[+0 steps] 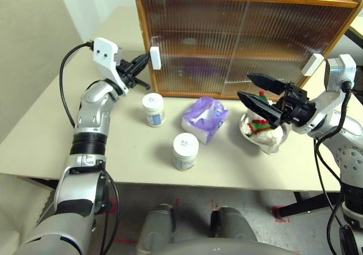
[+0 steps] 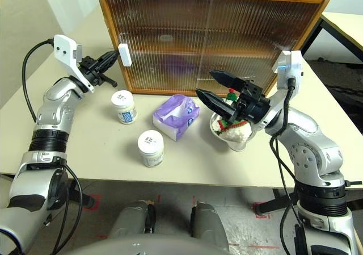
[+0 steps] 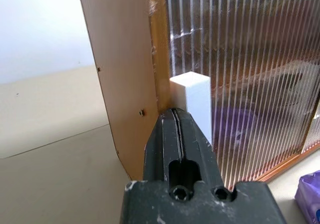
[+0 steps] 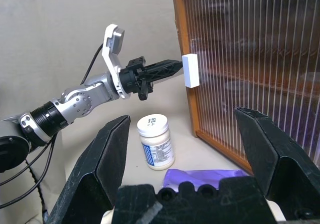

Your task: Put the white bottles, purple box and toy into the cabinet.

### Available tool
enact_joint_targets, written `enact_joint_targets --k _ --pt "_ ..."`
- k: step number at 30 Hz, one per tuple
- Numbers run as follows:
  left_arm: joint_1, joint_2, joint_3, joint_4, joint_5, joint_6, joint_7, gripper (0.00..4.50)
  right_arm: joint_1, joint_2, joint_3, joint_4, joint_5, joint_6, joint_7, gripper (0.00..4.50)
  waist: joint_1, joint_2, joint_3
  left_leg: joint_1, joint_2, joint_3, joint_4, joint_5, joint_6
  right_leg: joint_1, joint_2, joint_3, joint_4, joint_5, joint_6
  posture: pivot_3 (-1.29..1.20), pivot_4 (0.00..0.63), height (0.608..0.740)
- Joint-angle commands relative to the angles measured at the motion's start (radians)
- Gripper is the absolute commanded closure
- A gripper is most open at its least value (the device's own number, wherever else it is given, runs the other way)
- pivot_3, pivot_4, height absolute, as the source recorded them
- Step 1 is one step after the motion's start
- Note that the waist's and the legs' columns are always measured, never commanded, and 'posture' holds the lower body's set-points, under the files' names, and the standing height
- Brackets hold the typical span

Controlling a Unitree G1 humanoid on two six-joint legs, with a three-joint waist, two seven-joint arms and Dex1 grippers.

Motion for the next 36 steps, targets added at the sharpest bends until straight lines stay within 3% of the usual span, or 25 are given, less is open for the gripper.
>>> enact_joint_targets --k 1,10,24,27,36 --pt "-0.036 -0.015 -0.038 -0.027 0.015 0.025 -0.017 4.48 -0.009 -0.004 0.004 -0.019 0.004 0.009 -0.007 0.0 -0.001 0.0 0.0 0.0 0.0 0.0 0.001 0.0 0.0 0.0 0.0 0.0 0.0 0.0 0.0 0.01 0.0 0.74" --pt "-0.055 -0.045 -0.076 -0.058 0.008 0.07 -0.042 4.48 -0.016 -0.005 0.001 -0.031 0.016 0.028 -0.016 0.0 -0.003 0.0 0.0 -0.001 0.0 0.0 0.001 0.0 0.0 0.0 0.0 -0.001 0.0 0.0 0.0 0.0 0.0 0.74" --pt "-0.191 -0.129 -0.101 0.168 0.034 -0.024 -0.121 4.48 -0.003 0.018 0.012 -0.049 0.013 0.025 -0.033 0.0 -0.004 0.0 0.0 -0.008 0.0 0.0 0.009 0.0 0.0 -0.001 0.001 -0.006 0.0 0.0 0.0 -0.03 0.0 0.74" --pt "-0.205 -0.152 -0.111 0.193 0.04 -0.037 -0.132 4.48 0.003 0.02 0.011 -0.055 0.011 0.026 -0.038 0.0 -0.005 0.0 0.0 -0.015 0.0 -0.001 0.012 0.0 0.001 -0.007 0.001 -0.006 0.001 0.002 0.001 -0.04 0.0 0.74" --pt "-0.241 -0.181 -0.135 0.249 0.06 -0.069 -0.166 4.48 0.001 0.038 0.027 -0.061 0.001 0.021 -0.057 0.0 -0.012 0.0 0.0 -0.015 0.0 -0.001 0.013 0.0 0.001 -0.007 0.001 -0.007 0.001 0.003 0.001 -0.05 0.0 0.74"
